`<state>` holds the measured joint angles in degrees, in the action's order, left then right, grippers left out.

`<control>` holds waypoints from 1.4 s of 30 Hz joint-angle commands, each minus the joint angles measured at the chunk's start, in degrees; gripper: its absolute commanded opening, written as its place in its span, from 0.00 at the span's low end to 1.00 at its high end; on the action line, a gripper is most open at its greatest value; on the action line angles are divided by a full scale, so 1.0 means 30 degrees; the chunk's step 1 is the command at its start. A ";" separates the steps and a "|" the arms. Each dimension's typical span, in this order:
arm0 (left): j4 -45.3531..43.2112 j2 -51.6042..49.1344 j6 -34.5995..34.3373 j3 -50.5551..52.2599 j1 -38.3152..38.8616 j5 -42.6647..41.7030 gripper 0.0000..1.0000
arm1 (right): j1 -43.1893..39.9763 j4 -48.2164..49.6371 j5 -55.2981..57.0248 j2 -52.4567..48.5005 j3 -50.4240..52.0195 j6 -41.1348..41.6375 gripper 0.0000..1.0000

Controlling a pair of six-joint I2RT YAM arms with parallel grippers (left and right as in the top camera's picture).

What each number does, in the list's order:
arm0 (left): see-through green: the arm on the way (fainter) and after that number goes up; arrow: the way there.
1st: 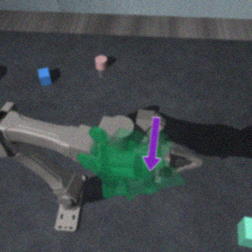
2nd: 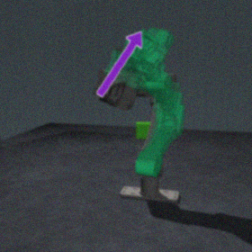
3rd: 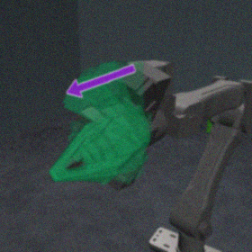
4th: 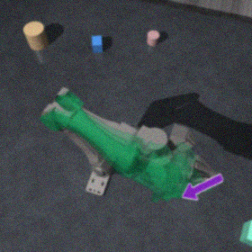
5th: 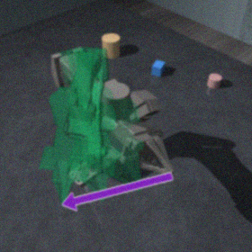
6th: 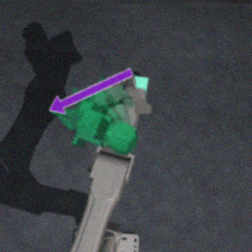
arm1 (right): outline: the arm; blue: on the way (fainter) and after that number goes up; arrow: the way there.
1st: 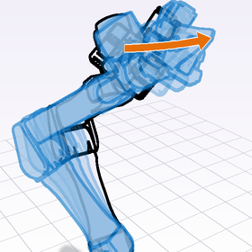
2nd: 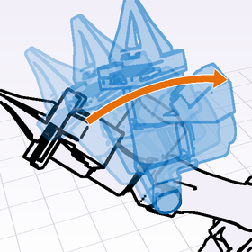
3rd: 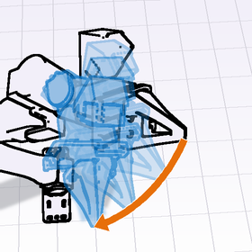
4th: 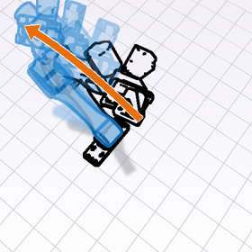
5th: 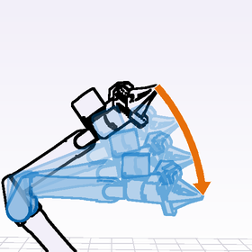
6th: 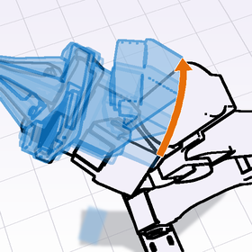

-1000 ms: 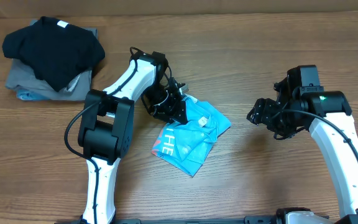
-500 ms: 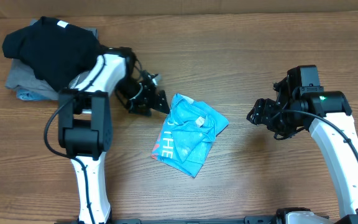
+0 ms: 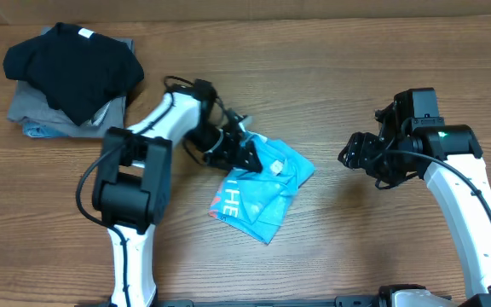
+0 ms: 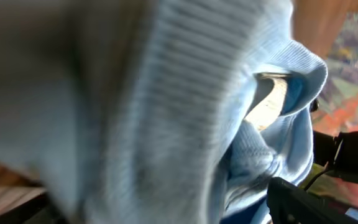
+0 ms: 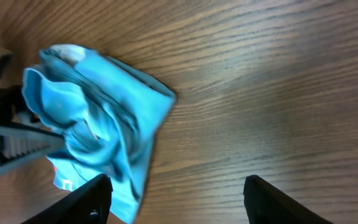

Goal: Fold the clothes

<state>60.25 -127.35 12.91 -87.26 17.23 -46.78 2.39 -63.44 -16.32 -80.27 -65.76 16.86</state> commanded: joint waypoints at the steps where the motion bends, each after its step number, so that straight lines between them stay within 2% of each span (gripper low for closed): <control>1: -0.0998 -0.1260 -0.1326 0.1435 0.1304 0.2659 0.78 | 0.0087 0.0255 -0.0255 -0.0073 0.0867 -0.0109 0.71; 2: -0.1188 -0.1260 -0.1654 0.1545 0.1523 0.2849 0.66 | 0.0087 0.0284 -0.0262 -0.0073 0.1100 -0.0109 0.71; 4: -0.1333 -0.1260 -0.1749 0.1581 0.1829 0.3038 0.36 | 0.0087 0.0306 -0.0248 -0.0073 0.1501 -0.0117 0.68; 6: -0.1355 -0.1260 -0.1741 0.1552 0.1945 0.3096 0.12 | 0.0087 0.0415 -0.0255 -0.0073 0.1843 -0.0109 0.66; 7: -0.1246 -0.1260 -0.1749 0.1472 0.1945 0.3009 0.04 | 0.0087 0.0415 -0.0248 -0.0073 0.1902 -0.0117 0.65; 10: -0.0233 -0.1246 -0.1297 0.0729 0.1683 0.2557 0.04 | 0.0087 0.0488 -0.0248 -0.0066 0.1902 -0.0117 0.63; 13: 0.2135 -0.1217 -0.0080 -0.1304 0.1005 0.1894 0.04 | 0.0051 0.0561 -0.0248 -0.0066 0.1902 -0.0117 0.63; 19: 0.6900 -0.0896 0.0991 -0.8371 -0.1880 0.1647 0.04 | 0.0051 0.0495 -0.0255 -0.0066 0.1902 -0.0109 0.63; 22: 0.7745 -0.0896 0.0874 -1.1730 -0.3541 0.1647 0.04 | 0.0051 0.0466 -0.0270 -0.0066 0.1902 -0.0036 0.63; 28: 0.6943 -0.0896 -0.0984 -1.7354 -0.8342 0.1756 0.04 | 0.0051 0.0474 -0.0474 -0.0066 0.1902 0.0466 0.63; 35: 0.2841 -0.1093 -0.4335 -1.7981 -1.4440 0.3402 0.04 | 0.0051 0.0379 -0.0787 -0.0066 0.1902 0.0976 0.62; 36: 0.2506 -0.1209 -0.4634 -1.7915 -1.5096 0.3344 0.07 | 0.0051 0.0342 -0.0874 -0.0066 0.1902 0.0976 0.62; 37: 0.2310 -0.1319 -0.4998 -1.7813 -1.5650 0.3235 0.14 | 0.0051 0.0328 -0.0933 -0.0066 0.1902 0.0976 0.62; 38: 0.2339 -0.1443 -0.5260 -1.7784 -1.6109 0.3242 0.27 | 0.0051 0.0321 -0.0969 -0.0066 0.1902 0.0984 0.61; 39: 0.2455 -0.1603 -0.5319 -1.7777 -1.6480 0.3242 0.53 | 0.0051 0.0321 -0.0969 -0.0066 0.1902 0.0984 0.60; 40: 0.2688 -0.1756 -0.5311 -1.7784 -1.6772 0.3249 0.83 | 0.0051 0.0335 -0.0969 -0.0066 0.1902 0.0984 0.59; 41: 0.3031 -0.1851 -0.5297 -1.7784 -1.6990 0.3439 1.00 | 0.0051 0.0335 -0.0969 -0.0066 0.1902 0.0991 0.59; 42: 0.3424 -0.1923 -0.5224 -1.7777 -1.7158 0.3687 1.00 | 0.0051 0.0328 -0.0969 -0.0066 0.1902 0.0991 0.59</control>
<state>68.97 -131.41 -0.23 -140.25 -34.70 -36.49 2.39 -62.61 -18.28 -80.31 -60.23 19.46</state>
